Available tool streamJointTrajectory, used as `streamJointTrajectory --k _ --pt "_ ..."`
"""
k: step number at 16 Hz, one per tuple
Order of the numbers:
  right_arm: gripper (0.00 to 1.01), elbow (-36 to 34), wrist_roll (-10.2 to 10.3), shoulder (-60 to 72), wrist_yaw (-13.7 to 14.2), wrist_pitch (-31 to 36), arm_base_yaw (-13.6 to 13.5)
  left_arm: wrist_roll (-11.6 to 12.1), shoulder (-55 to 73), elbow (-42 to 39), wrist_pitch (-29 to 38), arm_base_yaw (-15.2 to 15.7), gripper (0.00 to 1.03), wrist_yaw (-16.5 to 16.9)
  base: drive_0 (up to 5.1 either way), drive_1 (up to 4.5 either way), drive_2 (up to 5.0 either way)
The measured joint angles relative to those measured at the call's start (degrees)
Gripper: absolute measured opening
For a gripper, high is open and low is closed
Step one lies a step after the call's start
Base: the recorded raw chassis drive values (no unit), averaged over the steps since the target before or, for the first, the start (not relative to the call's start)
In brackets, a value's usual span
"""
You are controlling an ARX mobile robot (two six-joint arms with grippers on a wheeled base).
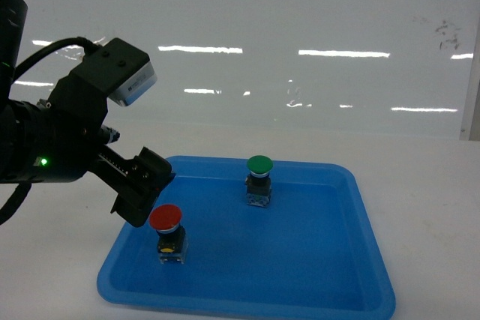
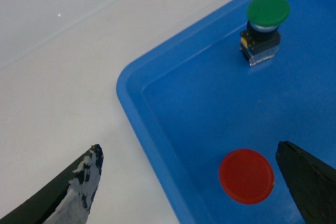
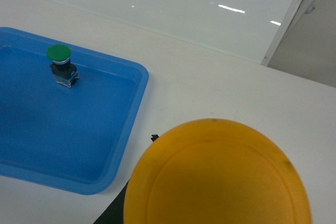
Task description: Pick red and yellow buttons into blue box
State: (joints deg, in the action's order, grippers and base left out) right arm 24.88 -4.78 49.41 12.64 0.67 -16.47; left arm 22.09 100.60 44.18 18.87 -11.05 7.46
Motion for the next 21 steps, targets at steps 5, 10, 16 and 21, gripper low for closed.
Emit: streamJointTrajectory --k 5,10,16,21 --pt "0.27 0.0 -0.02 0.0 -0.02 0.0 0.0 -0.63 6.58 1.75 1.75 -1.38 0.98 -1.46 0.0 0.0 0.0" --pt "0.27 0.0 -0.02 0.0 -0.02 0.0 0.0 -1.31 10.21 2.93 2.95 -2.01 0.98 -1.95 0.0 0.0 0.0" --pt "0.27 0.0 -0.02 0.0 -0.02 0.0 0.0 -2.25 15.47 4.11 3.91 -1.44 0.98 -2.97 0.0 0.0 0.0" --pt "0.27 0.0 -0.02 0.0 -0.02 0.02 0.0 -2.8 17.09 5.22 3.65 -2.51 0.98 -2.99 0.0 0.0 0.0"
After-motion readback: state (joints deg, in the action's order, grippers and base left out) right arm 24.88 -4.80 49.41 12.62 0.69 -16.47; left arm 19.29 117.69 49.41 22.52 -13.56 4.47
